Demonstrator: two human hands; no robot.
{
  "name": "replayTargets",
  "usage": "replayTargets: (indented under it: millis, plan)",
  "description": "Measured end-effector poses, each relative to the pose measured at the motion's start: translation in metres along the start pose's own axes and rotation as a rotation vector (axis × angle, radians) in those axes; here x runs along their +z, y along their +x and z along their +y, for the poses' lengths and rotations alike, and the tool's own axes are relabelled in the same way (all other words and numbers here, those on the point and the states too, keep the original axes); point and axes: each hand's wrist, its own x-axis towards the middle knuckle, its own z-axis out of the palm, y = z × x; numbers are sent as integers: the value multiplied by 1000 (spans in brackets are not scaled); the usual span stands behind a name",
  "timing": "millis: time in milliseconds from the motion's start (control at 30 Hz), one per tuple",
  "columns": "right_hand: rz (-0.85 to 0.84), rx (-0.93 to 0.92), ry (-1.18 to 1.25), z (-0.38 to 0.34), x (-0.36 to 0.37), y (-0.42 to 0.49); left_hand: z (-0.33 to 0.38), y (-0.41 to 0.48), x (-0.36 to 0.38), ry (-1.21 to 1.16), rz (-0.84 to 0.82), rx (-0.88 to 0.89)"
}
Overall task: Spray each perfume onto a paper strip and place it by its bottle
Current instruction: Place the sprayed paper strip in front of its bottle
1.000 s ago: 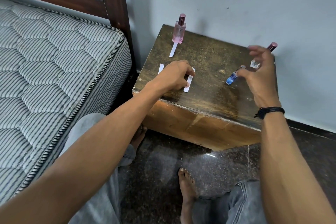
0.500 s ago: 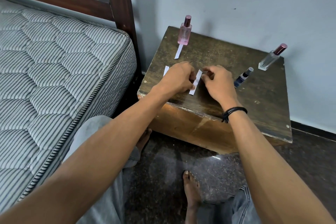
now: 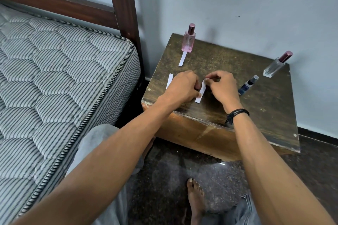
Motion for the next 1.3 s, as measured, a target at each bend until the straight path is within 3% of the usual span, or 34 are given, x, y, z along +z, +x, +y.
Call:
replayTargets:
  millis: [533, 733, 933, 1133, 1300]
  plan:
    - [33, -87, -69, -3, -27, 15, 3, 0, -4, -49, -3, -38]
    - [-18, -122, -235, -31, -46, 45, 6, 3, -1, -58, 9, 74]
    - [-124, -33, -300, -47, -77, 85, 21, 17, 11, -30, -46, 122]
    - [-240, 106, -33, -24, -97, 113, 25, 28, 22, 122, -141, 167]
    - [-269, 141, 19, 3, -92, 126, 25, 32, 28, 240, -189, 196]
